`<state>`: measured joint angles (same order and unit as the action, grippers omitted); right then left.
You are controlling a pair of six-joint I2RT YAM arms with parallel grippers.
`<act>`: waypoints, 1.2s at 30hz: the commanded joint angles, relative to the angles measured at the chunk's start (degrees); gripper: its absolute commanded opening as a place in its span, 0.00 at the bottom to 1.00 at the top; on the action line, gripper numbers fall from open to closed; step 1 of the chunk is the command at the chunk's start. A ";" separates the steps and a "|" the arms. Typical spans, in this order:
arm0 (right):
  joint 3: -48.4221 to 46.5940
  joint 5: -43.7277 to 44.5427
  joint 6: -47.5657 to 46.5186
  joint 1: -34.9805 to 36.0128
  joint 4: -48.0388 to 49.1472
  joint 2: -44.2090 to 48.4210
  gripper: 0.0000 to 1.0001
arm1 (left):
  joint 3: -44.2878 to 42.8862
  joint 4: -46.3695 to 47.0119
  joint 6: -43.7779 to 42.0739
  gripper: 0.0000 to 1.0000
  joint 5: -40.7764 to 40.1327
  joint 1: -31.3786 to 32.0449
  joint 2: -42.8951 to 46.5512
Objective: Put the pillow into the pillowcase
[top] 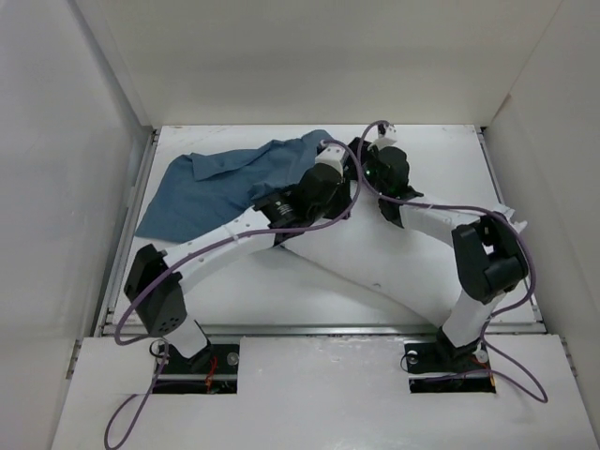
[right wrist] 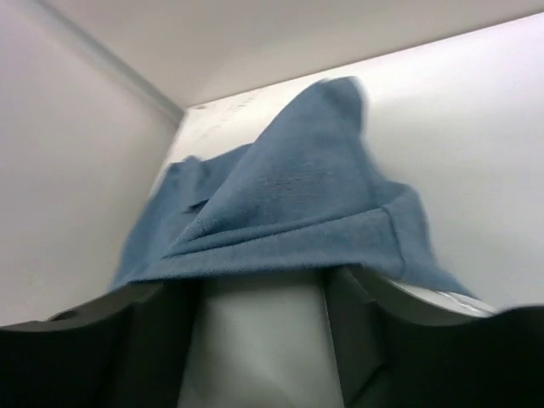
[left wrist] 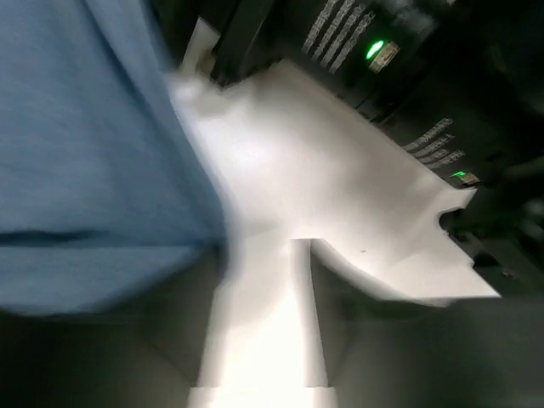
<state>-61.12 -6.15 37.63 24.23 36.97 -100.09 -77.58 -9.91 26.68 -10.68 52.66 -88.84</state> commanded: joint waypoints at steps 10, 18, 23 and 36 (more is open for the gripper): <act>-7.00 14.41 -9.67 -1.82 -41.52 12.90 0.95 | -0.47 -11.97 6.88 1.00 -14.27 1.21 11.74; -3.30 22.48 -19.25 1.51 -51.11 28.08 1.00 | 5.77 -25.85 19.45 1.00 -25.45 -1.50 17.65; -0.49 19.70 -30.32 9.86 -52.70 35.40 1.00 | 7.88 -26.39 20.17 1.00 -26.85 -2.04 11.77; 5.67 19.24 -38.40 25.17 -41.82 23.57 1.00 | 5.24 -22.27 18.95 0.67 -27.04 -9.16 3.58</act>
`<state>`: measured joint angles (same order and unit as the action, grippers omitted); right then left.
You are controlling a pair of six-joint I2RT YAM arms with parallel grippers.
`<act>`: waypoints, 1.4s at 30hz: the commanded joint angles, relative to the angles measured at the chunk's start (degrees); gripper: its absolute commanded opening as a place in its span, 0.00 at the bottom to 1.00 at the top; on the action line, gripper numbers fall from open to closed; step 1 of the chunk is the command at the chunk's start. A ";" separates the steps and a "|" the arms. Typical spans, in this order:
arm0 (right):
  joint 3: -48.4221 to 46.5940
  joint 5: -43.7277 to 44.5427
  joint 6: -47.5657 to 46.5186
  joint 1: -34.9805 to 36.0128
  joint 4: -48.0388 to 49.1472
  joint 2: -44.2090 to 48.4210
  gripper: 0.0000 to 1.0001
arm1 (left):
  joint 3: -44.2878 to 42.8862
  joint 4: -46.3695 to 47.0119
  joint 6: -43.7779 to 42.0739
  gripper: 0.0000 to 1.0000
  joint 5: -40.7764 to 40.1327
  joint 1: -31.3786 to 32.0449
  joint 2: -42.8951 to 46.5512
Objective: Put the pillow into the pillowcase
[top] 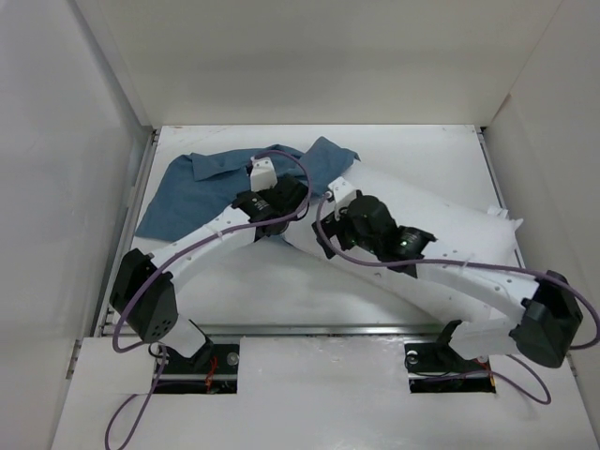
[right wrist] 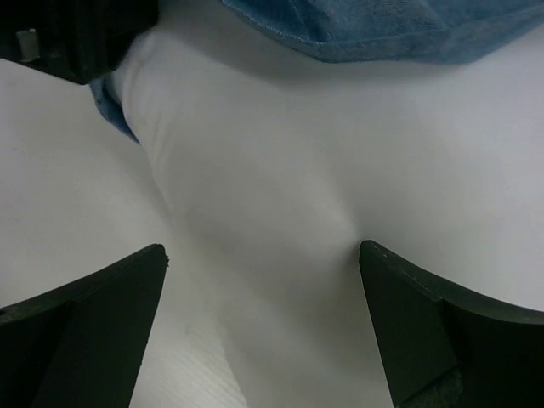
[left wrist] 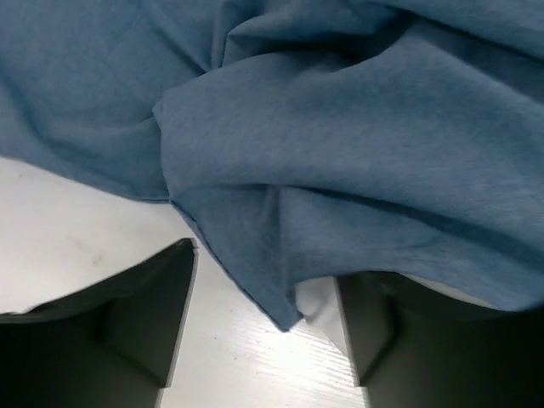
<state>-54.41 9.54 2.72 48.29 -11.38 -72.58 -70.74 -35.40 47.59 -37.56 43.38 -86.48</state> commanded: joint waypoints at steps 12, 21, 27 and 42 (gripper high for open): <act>-3.59 21.98 4.73 1.10 26.13 -21.92 0.00 | -0.28 12.71 -11.81 0.00 6.88 0.13 1.48; 0.10 20.27 5.89 0.57 39.84 -4.96 0.00 | -5.63 15.79 -18.32 0.00 12.15 11.71 7.63; 2.37 14.45 12.73 0.05 48.63 -6.43 0.00 | -10.11 17.91 -20.69 0.00 25.16 17.17 7.81; 5.46 33.27 41.80 -2.76 61.67 -12.60 0.00 | -11.63 21.86 -17.62 0.00 38.44 20.70 3.24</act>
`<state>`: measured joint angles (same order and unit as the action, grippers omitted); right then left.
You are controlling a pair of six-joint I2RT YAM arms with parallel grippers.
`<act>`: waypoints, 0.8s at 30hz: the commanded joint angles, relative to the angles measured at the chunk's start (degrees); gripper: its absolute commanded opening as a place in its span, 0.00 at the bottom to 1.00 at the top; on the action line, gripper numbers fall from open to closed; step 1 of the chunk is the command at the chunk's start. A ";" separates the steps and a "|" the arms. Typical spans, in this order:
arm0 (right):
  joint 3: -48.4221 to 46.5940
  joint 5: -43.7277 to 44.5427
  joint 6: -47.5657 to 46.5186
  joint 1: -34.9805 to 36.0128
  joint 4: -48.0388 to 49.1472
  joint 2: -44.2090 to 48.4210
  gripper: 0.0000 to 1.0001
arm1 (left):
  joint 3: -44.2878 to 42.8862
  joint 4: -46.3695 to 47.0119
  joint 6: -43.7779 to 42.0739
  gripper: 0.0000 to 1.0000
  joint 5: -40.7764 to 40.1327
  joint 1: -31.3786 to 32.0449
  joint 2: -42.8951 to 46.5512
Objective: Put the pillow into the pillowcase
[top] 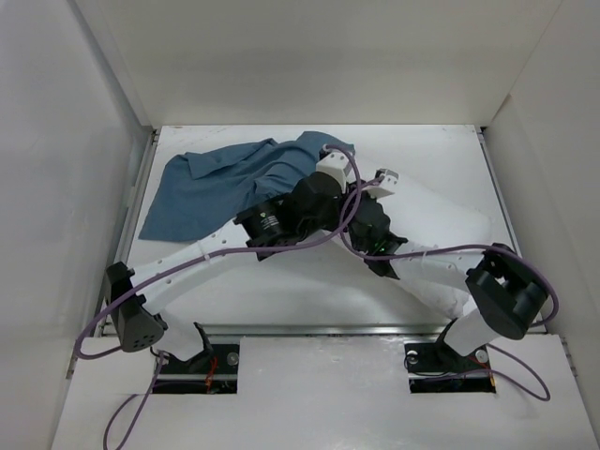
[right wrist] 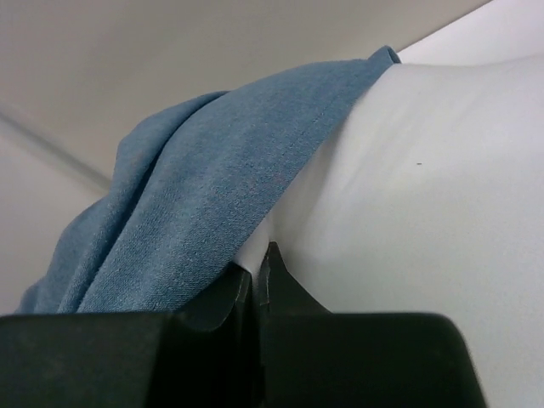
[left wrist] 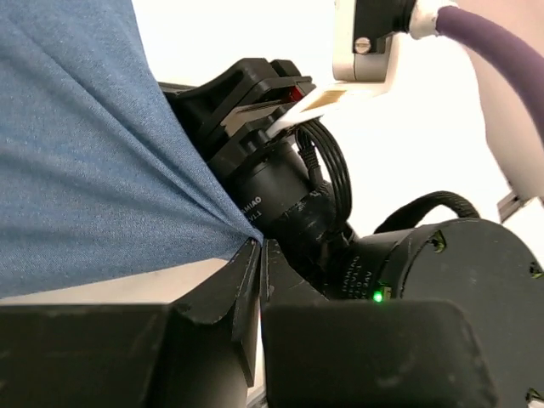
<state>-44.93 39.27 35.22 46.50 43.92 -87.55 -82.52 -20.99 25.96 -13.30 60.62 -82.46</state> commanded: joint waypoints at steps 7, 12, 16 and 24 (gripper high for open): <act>1.50 -2.61 20.67 -8.61 23.92 2.38 0.00 | 8.23 9.03 2.79 0.00 19.88 3.97 5.81; 0.11 -9.19 19.98 -11.51 33.41 1.07 0.00 | 10.19 12.64 1.21 0.00 26.38 3.98 6.53; -1.66 -14.28 19.97 -13.18 38.70 -2.01 0.00 | 6.77 8.96 0.50 0.00 25.44 4.51 2.66; 2.29 -14.22 15.85 -13.81 29.21 0.80 0.00 | 4.03 -12.53 20.47 0.86 -21.64 1.63 6.16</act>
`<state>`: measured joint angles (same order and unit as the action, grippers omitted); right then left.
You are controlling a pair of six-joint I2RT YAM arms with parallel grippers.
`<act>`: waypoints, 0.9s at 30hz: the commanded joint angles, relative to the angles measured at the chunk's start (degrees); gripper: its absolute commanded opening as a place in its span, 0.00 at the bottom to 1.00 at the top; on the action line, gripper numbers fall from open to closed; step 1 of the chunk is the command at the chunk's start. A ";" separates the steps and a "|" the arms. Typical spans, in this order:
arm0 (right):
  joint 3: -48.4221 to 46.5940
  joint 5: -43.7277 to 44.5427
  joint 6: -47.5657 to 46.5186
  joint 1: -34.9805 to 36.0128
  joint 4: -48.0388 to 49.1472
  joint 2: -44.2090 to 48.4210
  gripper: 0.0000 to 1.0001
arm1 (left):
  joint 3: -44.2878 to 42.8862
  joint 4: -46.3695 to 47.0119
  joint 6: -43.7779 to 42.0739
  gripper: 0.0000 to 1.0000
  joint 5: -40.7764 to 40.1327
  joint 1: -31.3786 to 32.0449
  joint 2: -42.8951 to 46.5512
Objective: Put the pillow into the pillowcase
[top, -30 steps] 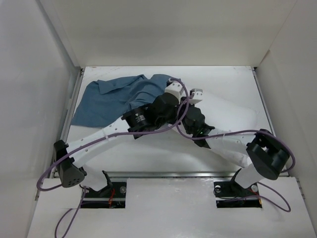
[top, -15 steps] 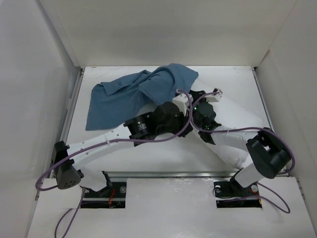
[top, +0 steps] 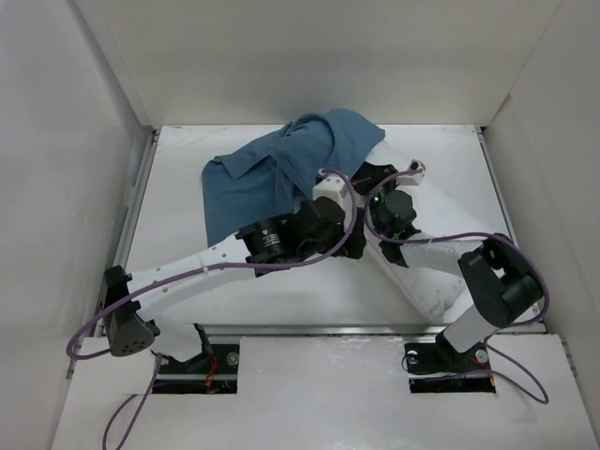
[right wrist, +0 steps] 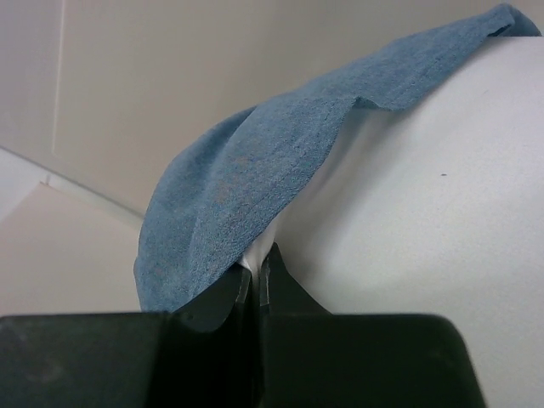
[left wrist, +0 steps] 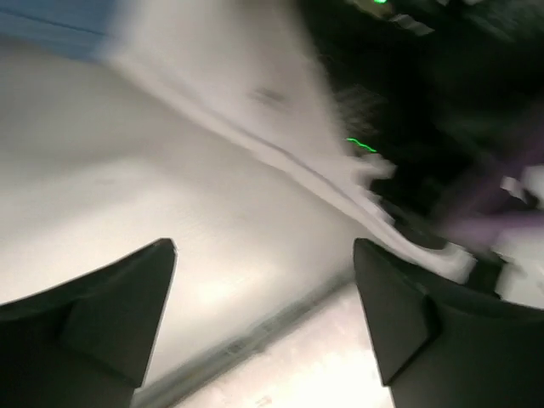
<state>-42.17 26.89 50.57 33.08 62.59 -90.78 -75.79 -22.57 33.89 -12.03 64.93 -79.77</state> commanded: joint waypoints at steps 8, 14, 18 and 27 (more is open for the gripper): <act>-1.51 -2.99 -2.49 -0.91 2.29 5.70 0.00 | 3.11 -1.44 8.22 0.89 -31.89 -4.73 -3.80; -3.27 -3.60 -3.02 -0.91 -0.35 5.70 0.00 | -0.41 5.04 0.58 0.94 -39.12 -2.70 -10.15; -3.79 -3.60 -3.02 -0.91 -1.67 5.70 0.00 | 2.30 12.52 -1.11 0.96 -40.60 -3.22 -8.40; -3.79 -4.13 -3.02 -0.91 -3.52 6.23 0.00 | 5.83 27.39 -13.22 0.96 -35.00 -6.22 -8.48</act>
<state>-42.61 23.22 47.11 32.62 53.06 -87.83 -70.89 -3.20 27.38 -49.47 58.41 -89.49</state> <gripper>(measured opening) 0.039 0.961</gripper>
